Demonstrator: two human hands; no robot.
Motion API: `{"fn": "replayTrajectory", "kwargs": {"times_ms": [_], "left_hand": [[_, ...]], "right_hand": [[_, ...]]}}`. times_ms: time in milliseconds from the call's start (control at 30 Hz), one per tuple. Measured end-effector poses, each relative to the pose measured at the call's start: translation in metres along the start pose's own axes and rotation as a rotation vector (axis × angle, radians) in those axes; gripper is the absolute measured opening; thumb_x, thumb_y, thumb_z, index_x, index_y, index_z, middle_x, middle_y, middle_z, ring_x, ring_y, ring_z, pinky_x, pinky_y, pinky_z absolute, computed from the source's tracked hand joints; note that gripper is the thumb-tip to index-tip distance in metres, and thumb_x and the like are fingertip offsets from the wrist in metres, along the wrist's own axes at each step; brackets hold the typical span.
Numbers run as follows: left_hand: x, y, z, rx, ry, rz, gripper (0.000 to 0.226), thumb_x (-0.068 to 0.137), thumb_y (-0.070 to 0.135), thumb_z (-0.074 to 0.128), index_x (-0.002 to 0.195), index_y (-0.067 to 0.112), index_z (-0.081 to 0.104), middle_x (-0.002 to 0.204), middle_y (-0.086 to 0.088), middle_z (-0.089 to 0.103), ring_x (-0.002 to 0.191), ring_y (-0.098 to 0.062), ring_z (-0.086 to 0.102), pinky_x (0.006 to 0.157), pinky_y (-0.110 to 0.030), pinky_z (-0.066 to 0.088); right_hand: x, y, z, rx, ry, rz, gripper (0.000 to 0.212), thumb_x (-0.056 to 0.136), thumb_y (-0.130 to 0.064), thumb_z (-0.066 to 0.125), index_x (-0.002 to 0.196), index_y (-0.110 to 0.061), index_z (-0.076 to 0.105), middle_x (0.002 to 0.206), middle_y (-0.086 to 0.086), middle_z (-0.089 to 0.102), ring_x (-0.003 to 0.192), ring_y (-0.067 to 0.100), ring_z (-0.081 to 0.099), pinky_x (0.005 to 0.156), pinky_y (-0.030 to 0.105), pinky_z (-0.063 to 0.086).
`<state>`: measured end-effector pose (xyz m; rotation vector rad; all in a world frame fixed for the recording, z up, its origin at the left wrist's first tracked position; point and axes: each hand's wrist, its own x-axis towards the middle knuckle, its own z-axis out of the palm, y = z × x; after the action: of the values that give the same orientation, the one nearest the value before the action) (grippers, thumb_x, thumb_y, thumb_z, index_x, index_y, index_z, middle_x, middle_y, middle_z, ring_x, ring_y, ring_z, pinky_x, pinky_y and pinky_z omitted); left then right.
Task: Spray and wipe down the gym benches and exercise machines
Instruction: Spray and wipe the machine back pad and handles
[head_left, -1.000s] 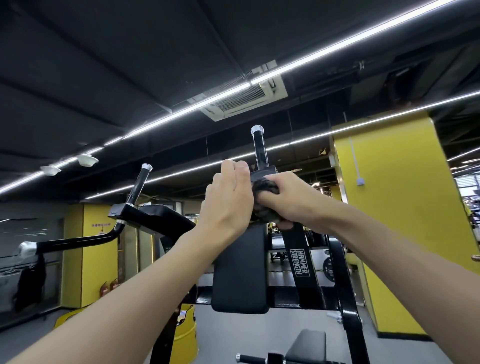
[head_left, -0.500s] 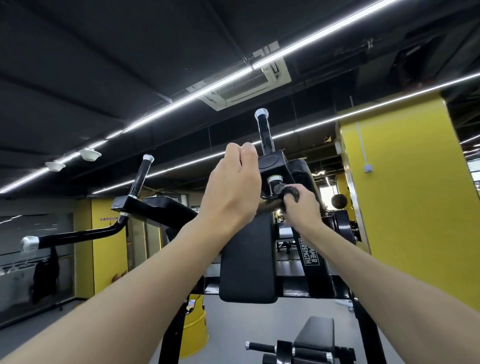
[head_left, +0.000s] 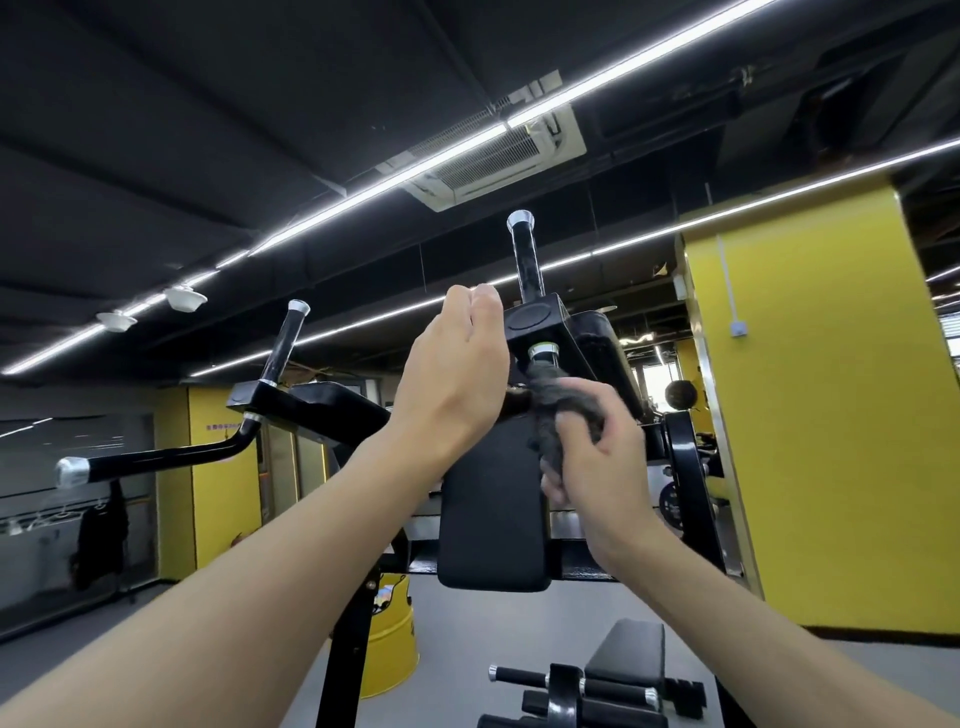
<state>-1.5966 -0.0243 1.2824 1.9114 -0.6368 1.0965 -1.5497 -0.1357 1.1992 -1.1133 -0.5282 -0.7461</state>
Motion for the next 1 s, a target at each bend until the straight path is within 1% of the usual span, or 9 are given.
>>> {"fn": "replayTrajectory", "kwargs": {"times_ms": [133,233,367,500,667,800,867,933,1000], "left_hand": [[0.0,0.001,0.0,-0.02,0.018,-0.026,0.037,0.107,0.036,0.025,0.093,0.015,0.051,0.079,0.002,0.052,0.067,-0.012,0.047,0.063,-0.029,0.038],[0.002,0.0,0.0,0.02,0.04,-0.031,0.038,0.107,0.035,0.025,0.096,0.011,0.053,0.081,0.003,0.053,0.07,-0.008,0.047,0.062,-0.022,0.037],[0.005,-0.003,0.002,0.037,0.079,-0.008,0.043,0.107,0.031,0.027,0.096,0.0,0.055,0.084,-0.008,0.056,0.071,-0.008,0.045,0.063,-0.023,0.037],[0.008,-0.008,0.005,0.034,0.104,0.0,0.048,0.106,0.031,0.027,0.102,-0.005,0.058,0.096,-0.014,0.063,0.072,-0.007,0.047,0.064,-0.018,0.037],[0.008,-0.009,0.004,0.031,0.087,0.043,0.04,0.104,0.024,0.03,0.082,-0.002,0.052,0.069,-0.001,0.049,0.061,-0.008,0.042,0.054,-0.02,0.034],[0.01,-0.009,0.004,0.063,0.06,0.081,0.04,0.104,0.027,0.027,0.07,0.014,0.042,0.067,0.003,0.046,0.061,-0.009,0.041,0.058,-0.027,0.031],[0.012,-0.006,0.004,0.054,-0.017,0.008,0.038,0.106,0.025,0.023,0.076,0.016,0.046,0.077,0.001,0.052,0.069,-0.011,0.046,0.064,-0.03,0.033],[0.01,-0.013,-0.002,-0.093,-0.106,-0.123,0.04,0.106,0.025,0.022,0.095,0.008,0.056,0.1,-0.012,0.062,0.092,-0.024,0.056,0.082,-0.041,0.044],[-0.008,-0.034,-0.013,-0.338,-0.174,-0.279,0.047,0.105,0.036,0.02,0.094,0.009,0.057,0.099,-0.015,0.063,0.096,-0.029,0.055,0.085,-0.043,0.045]], "right_hand": [[0.061,0.031,-0.002,0.216,0.336,0.387,0.012,0.103,-0.006,0.039,0.1,-0.011,0.049,0.083,0.011,0.049,0.053,0.016,0.04,0.044,0.025,0.036],[0.089,0.048,0.005,0.426,0.271,0.61,0.017,0.102,-0.005,0.035,0.094,-0.012,0.048,0.075,0.009,0.046,0.044,0.014,0.035,0.038,0.02,0.03],[0.086,0.051,0.01,0.58,0.207,0.694,0.024,0.099,-0.004,0.033,0.081,-0.013,0.046,0.065,0.002,0.039,0.037,0.009,0.03,0.033,0.018,0.022],[0.057,0.038,0.02,0.691,0.084,0.737,0.028,0.101,-0.005,0.036,0.077,-0.009,0.05,0.064,0.003,0.045,0.039,0.009,0.029,0.031,0.019,0.023],[0.029,0.025,0.032,0.915,0.045,0.723,0.024,0.1,-0.005,0.035,0.081,-0.008,0.049,0.066,0.002,0.04,0.038,0.007,0.029,0.03,0.019,0.024],[0.006,0.006,0.035,0.836,0.028,0.674,0.028,0.099,-0.004,0.034,0.075,-0.01,0.046,0.056,-0.001,0.039,0.038,0.006,0.028,0.03,0.017,0.022],[-0.01,-0.006,0.04,0.78,0.007,0.646,0.026,0.098,-0.004,0.035,0.076,-0.011,0.048,0.055,-0.001,0.04,0.039,0.006,0.027,0.031,0.017,0.021],[-0.029,-0.015,0.047,0.699,0.023,0.587,0.024,0.099,-0.006,0.034,0.079,-0.012,0.045,0.058,0.0,0.043,0.039,0.006,0.027,0.032,0.017,0.021],[-0.047,-0.022,0.057,0.579,0.017,0.503,0.021,0.1,-0.007,0.032,0.085,-0.012,0.046,0.065,0.001,0.051,0.04,0.006,0.027,0.032,0.017,0.021]]}}
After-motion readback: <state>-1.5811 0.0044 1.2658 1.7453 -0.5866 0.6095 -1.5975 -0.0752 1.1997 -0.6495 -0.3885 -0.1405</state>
